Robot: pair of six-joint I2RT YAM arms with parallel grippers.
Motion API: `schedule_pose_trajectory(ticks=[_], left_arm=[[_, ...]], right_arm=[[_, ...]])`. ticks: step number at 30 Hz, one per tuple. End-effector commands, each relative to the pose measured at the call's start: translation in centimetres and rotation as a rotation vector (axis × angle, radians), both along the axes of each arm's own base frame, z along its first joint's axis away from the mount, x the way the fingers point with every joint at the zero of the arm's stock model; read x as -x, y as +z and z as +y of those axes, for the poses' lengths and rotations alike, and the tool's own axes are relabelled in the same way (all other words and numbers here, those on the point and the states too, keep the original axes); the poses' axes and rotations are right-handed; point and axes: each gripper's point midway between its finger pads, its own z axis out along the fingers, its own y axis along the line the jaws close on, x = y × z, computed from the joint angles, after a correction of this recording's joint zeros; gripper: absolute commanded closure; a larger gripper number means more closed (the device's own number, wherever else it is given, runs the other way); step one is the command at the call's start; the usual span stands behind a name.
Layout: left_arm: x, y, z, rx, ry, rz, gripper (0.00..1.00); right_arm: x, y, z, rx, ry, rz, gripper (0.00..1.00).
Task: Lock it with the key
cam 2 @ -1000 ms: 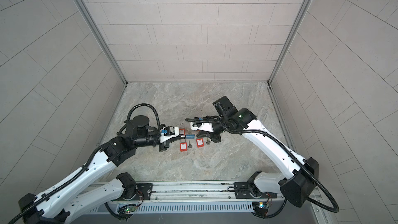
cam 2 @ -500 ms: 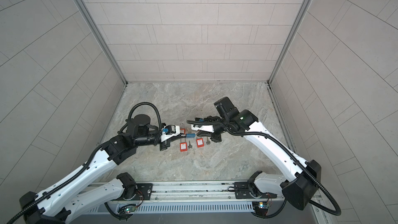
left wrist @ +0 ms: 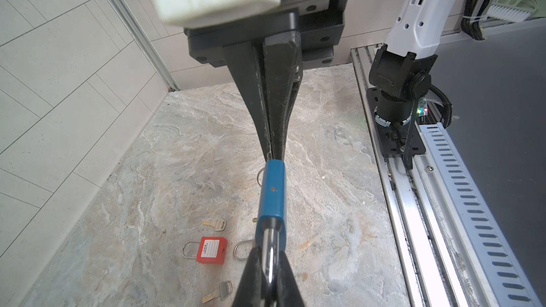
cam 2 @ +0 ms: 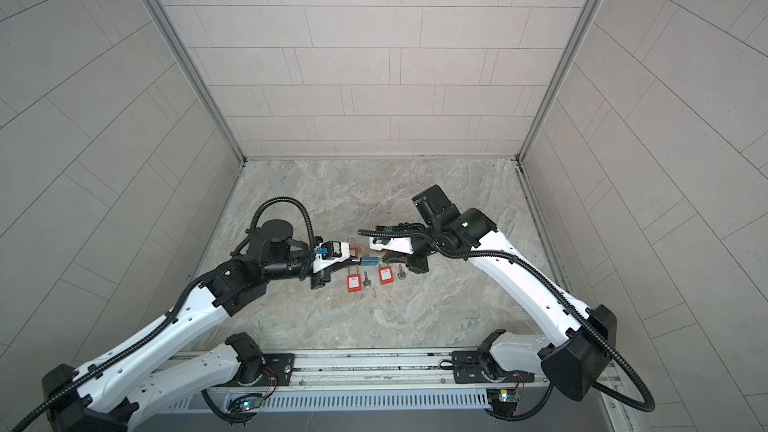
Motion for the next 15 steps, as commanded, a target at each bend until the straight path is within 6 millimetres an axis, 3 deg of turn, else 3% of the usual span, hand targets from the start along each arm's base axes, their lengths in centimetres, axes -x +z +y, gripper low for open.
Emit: schedule_pose_trajectory(ticks=[1,6,15], left_arm=[[-0.4,1.5,0.6,0.022,0.019,-0.049,1.00],[-0.2,1.2,0.7,0.022,0.014,-0.041,1.00],[-0.1,1.2,0.3,0.042,-0.002,-0.034,1.00]], right_arm=[[-0.7,-1.3,-2.8,0.111,-0.113,0.031,0.84],[-0.3,-0.5,-2.8,0.085,-0.116,0.022,0.60],[-0.1,0.3,-0.4,0.037,-0.099,0.045,0.60]])
